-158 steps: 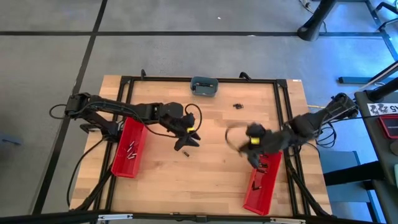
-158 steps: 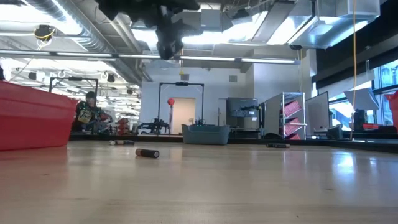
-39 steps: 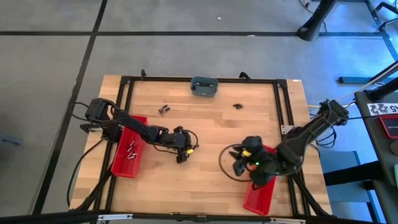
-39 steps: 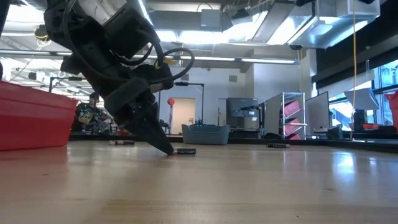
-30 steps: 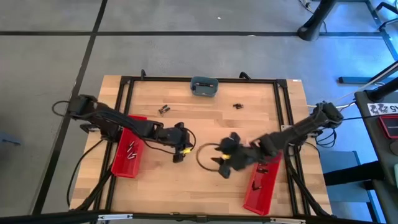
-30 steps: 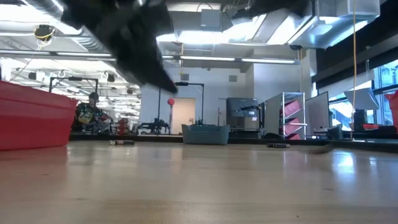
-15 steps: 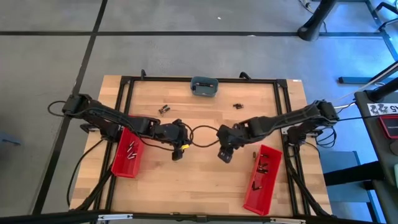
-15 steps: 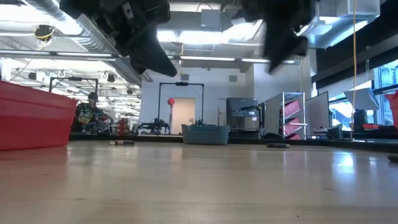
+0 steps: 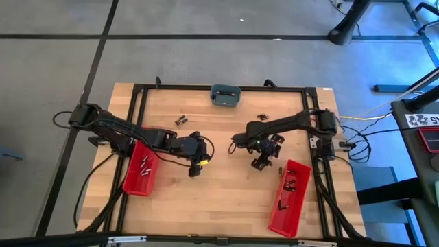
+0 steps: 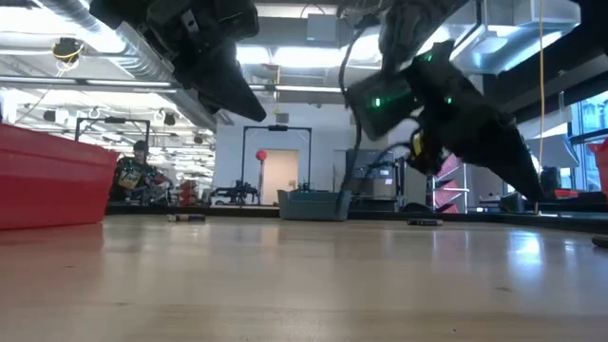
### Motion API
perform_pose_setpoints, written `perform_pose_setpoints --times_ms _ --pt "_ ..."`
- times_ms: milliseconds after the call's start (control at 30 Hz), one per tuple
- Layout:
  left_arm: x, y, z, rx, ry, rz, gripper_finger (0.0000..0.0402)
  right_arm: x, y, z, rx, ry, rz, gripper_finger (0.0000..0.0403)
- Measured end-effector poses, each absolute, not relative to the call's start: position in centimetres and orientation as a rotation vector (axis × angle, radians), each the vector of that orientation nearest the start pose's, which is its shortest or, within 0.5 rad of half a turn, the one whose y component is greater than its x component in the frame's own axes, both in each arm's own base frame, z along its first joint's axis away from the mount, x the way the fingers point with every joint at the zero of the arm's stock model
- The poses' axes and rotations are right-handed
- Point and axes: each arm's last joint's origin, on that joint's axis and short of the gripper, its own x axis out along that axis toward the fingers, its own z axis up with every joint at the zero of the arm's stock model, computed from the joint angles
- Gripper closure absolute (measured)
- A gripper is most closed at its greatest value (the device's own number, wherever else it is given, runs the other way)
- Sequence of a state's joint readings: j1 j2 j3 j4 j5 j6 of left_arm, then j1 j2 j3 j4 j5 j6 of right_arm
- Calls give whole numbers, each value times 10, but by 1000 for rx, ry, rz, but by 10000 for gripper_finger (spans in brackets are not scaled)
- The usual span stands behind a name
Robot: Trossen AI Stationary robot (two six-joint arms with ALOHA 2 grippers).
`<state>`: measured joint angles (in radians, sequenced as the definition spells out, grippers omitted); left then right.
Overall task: Sort batteries
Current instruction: Put the small brown battery into the right red bin
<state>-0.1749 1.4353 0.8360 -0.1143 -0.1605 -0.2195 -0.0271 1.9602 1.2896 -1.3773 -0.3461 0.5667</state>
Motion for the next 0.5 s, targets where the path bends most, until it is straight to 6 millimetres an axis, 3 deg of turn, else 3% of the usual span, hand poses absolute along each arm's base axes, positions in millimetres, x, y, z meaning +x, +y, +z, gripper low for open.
perform_pose_setpoints --times_ms 200,500 --pt "289 -46 213 -109 711 72 400 304 1 147 736 2076 -320 225" --pt "289 -46 213 -123 709 77 400 281 19 129 630 2190 -322 390"
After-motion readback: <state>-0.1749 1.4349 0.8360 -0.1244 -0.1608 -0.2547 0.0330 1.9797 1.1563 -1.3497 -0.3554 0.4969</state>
